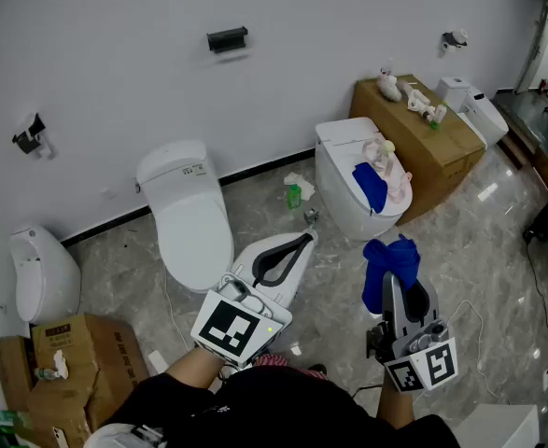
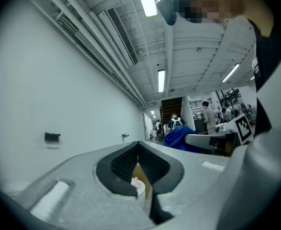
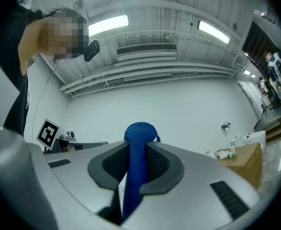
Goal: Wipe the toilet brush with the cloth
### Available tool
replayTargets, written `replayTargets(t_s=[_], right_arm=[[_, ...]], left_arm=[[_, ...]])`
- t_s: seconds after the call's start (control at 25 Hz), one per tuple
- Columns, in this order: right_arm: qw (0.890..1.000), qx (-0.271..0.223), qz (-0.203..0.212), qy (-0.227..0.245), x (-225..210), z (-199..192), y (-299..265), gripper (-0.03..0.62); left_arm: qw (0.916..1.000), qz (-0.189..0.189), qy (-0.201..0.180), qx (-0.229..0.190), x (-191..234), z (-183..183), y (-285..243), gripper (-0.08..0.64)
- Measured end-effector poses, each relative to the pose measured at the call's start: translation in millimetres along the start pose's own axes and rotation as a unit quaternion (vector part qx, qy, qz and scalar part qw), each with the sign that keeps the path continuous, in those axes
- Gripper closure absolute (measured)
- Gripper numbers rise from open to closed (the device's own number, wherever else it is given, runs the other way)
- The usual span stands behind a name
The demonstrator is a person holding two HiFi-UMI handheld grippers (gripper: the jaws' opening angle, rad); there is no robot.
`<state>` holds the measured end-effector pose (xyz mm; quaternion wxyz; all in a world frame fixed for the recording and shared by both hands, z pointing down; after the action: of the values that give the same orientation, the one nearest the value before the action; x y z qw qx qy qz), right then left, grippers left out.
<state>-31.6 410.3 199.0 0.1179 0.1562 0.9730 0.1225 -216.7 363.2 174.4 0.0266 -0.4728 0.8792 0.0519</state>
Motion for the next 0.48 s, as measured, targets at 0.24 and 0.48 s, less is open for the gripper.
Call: replayTargets(t_s=[0.24, 0.48], right_arm=[[1.000, -0.005, -0.002, -0.005, -7, 1, 6, 0.528], [1.000, -0.010, -0.006, -0.016, -25, 5, 19, 0.528]], left_arm=[[1.0000, 0.006, 0.001, -0.001, -6, -1, -2, 0.554], [1.0000, 0.000, -0.004, 0.000, -19, -1, -14, 0.554]])
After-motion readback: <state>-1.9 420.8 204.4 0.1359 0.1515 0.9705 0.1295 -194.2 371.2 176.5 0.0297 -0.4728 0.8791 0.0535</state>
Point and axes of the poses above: the fingertips, and each gripper's own axes: y backward along the fingers, x to its left, z out of its top, the point moved 5 cm from there along y, backward along the fingers, and after that the axes turned 11 degrees about -z, right-handed, at the moved point
